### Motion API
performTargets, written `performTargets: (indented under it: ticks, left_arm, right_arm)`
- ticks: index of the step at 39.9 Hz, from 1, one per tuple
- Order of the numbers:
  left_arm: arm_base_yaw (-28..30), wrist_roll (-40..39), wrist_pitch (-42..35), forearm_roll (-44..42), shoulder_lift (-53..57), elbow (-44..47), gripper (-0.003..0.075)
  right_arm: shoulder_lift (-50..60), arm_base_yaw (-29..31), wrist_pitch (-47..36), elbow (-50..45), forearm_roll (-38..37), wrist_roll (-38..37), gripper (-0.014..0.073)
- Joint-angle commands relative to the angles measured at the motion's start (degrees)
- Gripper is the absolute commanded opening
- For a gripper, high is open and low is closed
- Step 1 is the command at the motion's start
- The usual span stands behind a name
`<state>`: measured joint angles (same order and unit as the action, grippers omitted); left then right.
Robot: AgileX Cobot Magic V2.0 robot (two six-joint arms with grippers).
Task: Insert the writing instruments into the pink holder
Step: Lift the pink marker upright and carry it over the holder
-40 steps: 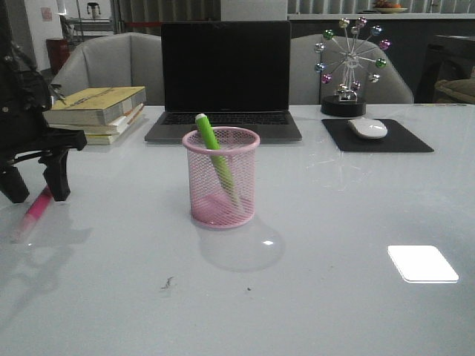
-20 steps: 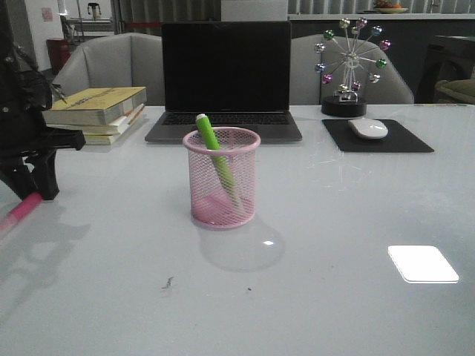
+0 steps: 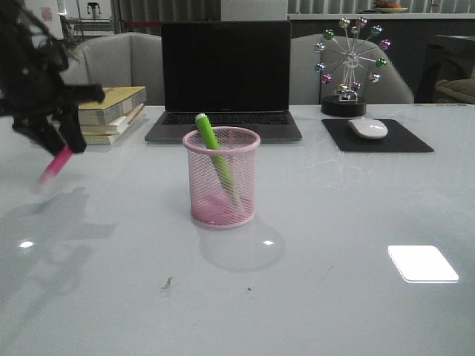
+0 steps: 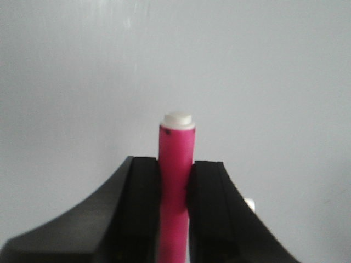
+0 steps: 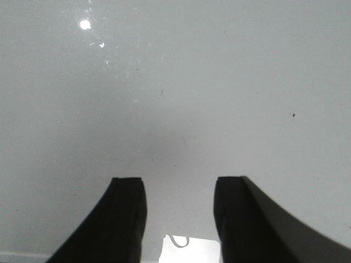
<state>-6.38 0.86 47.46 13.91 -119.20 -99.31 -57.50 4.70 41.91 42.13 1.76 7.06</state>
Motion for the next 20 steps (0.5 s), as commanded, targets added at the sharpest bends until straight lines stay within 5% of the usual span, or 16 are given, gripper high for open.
performTargets:
  ticks: [1, 20]
  left_arm:
    - [-1.39, 1.03, -7.71, 1.51, 9.38, -2.93, 0.0097]
    - [-16.69, 6.48, -35.28, 0.9, 24.7, 5.43, 0.0092]
  right_arm:
    - [1.06, 0.34, -2.41, 1.56, -0.38, 0.54, 0.0414]
    - [1.06, 0.34, -3.51, 1.56, -0.38, 0.54, 0.0414]
